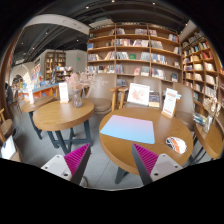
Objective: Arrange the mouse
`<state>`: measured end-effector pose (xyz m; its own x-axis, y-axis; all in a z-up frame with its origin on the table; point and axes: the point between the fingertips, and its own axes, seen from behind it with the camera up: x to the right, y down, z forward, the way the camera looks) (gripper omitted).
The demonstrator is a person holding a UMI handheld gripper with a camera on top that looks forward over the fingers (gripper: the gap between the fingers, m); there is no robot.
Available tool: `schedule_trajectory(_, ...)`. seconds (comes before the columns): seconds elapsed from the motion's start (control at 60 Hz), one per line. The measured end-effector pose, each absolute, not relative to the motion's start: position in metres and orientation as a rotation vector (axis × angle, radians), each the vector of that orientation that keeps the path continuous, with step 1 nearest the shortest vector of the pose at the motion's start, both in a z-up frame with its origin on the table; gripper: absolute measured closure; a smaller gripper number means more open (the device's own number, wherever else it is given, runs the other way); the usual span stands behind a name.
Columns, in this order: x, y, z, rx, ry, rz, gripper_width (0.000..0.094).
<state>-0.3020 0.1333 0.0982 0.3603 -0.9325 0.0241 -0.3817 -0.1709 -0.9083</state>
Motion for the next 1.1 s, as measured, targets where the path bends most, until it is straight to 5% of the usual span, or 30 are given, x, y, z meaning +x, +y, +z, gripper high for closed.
schedule_trajectory(0.633, -0.224, -0.117, 0.049, -1.608, 1.549, -1.026, 0.0080)
schedule_trajectory(1.1, -0.174, -0.158, 0.010, -1.617, 1.582, -1.013, 0.0081)
